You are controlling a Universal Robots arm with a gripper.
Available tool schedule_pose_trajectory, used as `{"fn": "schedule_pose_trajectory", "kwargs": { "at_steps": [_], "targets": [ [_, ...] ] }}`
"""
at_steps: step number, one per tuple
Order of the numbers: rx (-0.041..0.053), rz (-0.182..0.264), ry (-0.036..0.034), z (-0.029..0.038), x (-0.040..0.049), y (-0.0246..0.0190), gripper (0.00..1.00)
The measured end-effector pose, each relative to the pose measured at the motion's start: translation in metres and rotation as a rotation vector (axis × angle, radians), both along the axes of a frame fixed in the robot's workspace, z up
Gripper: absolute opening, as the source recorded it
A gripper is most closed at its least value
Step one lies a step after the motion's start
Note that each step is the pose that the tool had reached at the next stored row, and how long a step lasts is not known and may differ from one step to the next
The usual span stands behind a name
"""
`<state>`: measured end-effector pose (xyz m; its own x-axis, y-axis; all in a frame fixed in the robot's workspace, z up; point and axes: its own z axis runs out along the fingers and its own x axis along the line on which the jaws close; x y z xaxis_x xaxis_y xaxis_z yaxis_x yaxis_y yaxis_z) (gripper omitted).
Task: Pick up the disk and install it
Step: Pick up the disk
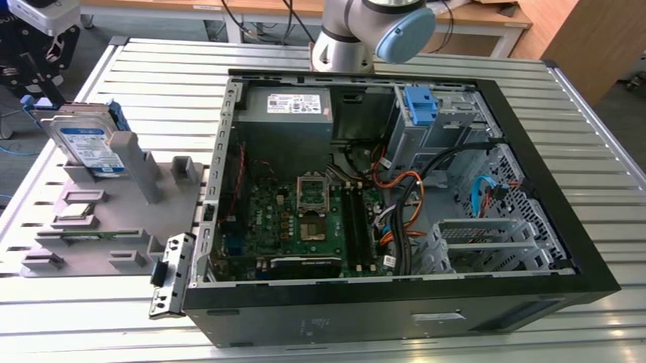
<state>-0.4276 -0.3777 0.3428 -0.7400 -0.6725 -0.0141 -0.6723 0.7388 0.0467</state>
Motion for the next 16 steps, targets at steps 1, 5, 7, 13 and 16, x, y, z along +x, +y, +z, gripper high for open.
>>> {"fn": "schedule_pose_trajectory", "kwargs": {
  "at_steps": [1, 5, 7, 13, 16],
  "targets": [
    [0.0000, 0.005, 0.0000, 0.0000, 0.0000, 0.0000, 0.11],
    [0.0000, 0.050, 0.0000, 0.0000, 0.0000, 0.0000, 0.11],
    [0.0001, 0.078, -0.0001, -0.0001, 0.0000, 0.0000, 0.11],
    [0.0001, 0.167, -0.0001, -0.0002, 0.0001, 0.0000, 0.11],
    [0.0001, 0.217, 0.0000, -0.0003, 0.0001, 0.0000, 0.11]
  ]
}}
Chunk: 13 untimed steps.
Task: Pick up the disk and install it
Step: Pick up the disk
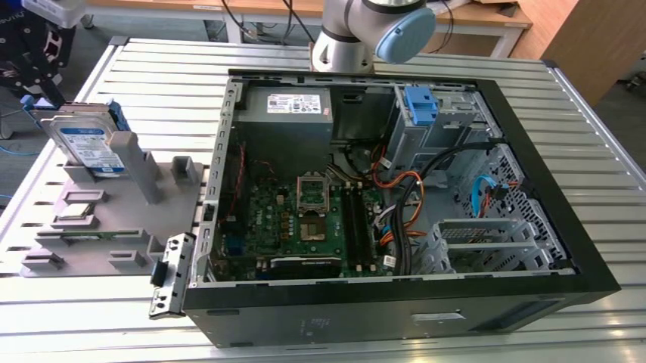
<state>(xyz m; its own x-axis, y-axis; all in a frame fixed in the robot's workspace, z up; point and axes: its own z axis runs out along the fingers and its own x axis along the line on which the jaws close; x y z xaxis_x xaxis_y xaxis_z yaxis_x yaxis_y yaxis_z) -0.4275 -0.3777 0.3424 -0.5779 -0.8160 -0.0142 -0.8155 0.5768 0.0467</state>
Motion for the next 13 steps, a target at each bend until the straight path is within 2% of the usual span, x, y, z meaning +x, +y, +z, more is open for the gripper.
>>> {"fn": "schedule_pose_trajectory", "kwargs": {
  "at_steps": [9, 13],
  "targets": [
    [0.0000, 0.152, 0.0000, -0.0005, 0.0000, 0.0000, 0.11],
    [-0.0001, 0.162, 0.0001, -0.0005, 0.0000, 0.0000, 0.11]
  ]
}}
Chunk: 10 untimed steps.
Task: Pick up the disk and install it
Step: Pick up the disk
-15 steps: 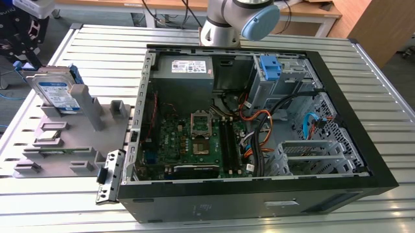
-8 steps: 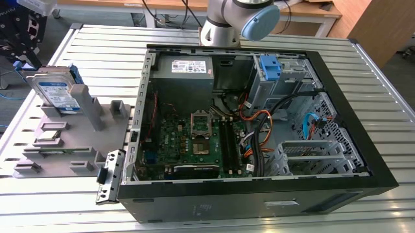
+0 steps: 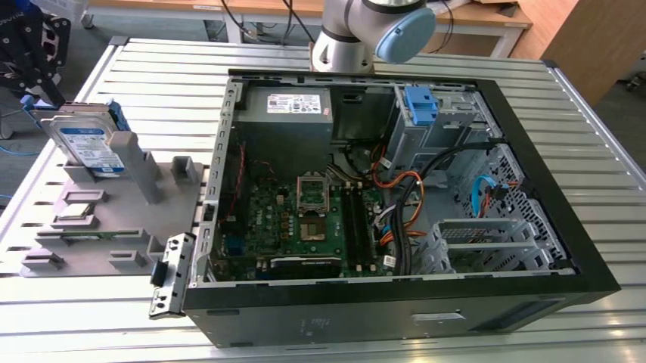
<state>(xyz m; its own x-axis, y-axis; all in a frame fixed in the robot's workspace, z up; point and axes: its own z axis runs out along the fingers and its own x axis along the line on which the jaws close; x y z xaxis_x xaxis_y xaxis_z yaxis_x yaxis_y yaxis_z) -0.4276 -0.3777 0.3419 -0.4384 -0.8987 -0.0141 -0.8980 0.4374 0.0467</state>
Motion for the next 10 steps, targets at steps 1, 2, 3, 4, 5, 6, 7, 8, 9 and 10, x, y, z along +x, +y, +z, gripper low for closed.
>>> {"fn": "schedule_pose_trajectory", "kwargs": {
  "at_steps": [1, 2, 3, 4, 5, 6, 7, 8, 9, 10],
  "targets": [
    [0.0000, 0.000, 0.0000, 0.0000, 0.0000, 0.0000, 0.11],
    [0.0000, 0.000, 0.0000, 0.0000, 0.0000, 0.0000, 0.11],
    [0.0000, 0.000, 0.0000, 0.0000, 0.0000, 0.0000, 0.11],
    [-0.0001, 0.000, -0.0007, 0.0000, 0.0000, 0.0000, 0.11],
    [0.0004, 0.000, -0.0035, -0.0001, -0.0001, 0.0000, 0.11],
    [0.0011, 0.001, -0.0075, -0.0004, -0.0002, 0.0000, 0.11],
    [0.0016, 0.001, -0.0114, -0.0005, -0.0002, 0.0000, 0.11],
    [0.0017, 0.002, -0.0135, -0.0005, -0.0002, 0.0000, 0.11],
    [0.0018, 0.002, -0.0143, -0.0006, -0.0001, 0.0000, 0.11],
    [0.0020, 0.005, -0.0160, -0.0008, -0.0002, 0.0000, 0.11]
  ]
}}
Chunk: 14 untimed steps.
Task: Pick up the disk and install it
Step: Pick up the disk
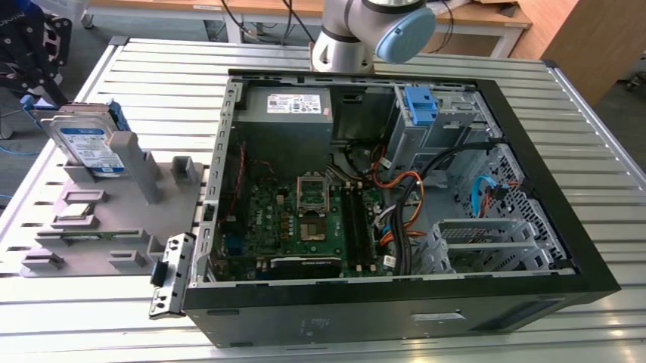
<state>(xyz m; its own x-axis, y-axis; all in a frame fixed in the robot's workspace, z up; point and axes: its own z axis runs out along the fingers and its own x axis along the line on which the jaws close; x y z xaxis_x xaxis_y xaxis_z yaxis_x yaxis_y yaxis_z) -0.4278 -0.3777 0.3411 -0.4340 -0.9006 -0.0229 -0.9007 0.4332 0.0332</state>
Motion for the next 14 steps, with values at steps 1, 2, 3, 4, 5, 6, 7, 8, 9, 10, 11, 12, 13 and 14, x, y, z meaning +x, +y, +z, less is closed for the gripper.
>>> {"fn": "schedule_pose_trajectory", "kwargs": {
  "at_steps": [1, 2, 3, 4, 5, 6, 7, 8, 9, 10, 11, 12, 13, 14],
  "targets": [
    [0.0001, 0.004, -0.0023, -0.0002, -0.0001, 0.0000, 0.11],
    [0.0005, 0.009, -0.0048, -0.0004, 0.0000, 0.0000, 0.11],
    [0.0011, 0.012, -0.0071, -0.0003, 0.0000, 0.0000, 0.11],
    [0.0013, 0.012, -0.0078, -0.0004, 0.0000, 0.0000, 0.11],
    [0.0013, 0.012, -0.0078, -0.0004, 0.0000, 0.0000, 0.11],
    [0.0013, 0.012, -0.0079, -0.0004, 0.0000, 0.0001, 0.11],
    [0.0013, 0.012, -0.0079, -0.0005, 0.0000, 0.0000, 0.11],
    [0.0013, 0.013, -0.0085, -0.0008, 0.0000, 0.0000, 0.11],
    [0.0014, 0.015, -0.0103, -0.0014, -0.0001, 0.0000, 0.11],
    [0.0013, 0.021, -0.0126, -0.0020, -0.0001, 0.0000, 0.11],
    [0.0012, 0.028, -0.0144, -0.0025, 0.0000, 0.0001, 0.11],
    [0.0014, 0.035, -0.0153, -0.0028, 0.0000, 0.0002, 0.11],
    [0.0016, 0.041, -0.0157, -0.0031, 0.0000, 0.0003, 0.11],
    [0.0017, 0.050, -0.0156, -0.0033, 0.0000, 0.0003, 0.11]
  ]
}}
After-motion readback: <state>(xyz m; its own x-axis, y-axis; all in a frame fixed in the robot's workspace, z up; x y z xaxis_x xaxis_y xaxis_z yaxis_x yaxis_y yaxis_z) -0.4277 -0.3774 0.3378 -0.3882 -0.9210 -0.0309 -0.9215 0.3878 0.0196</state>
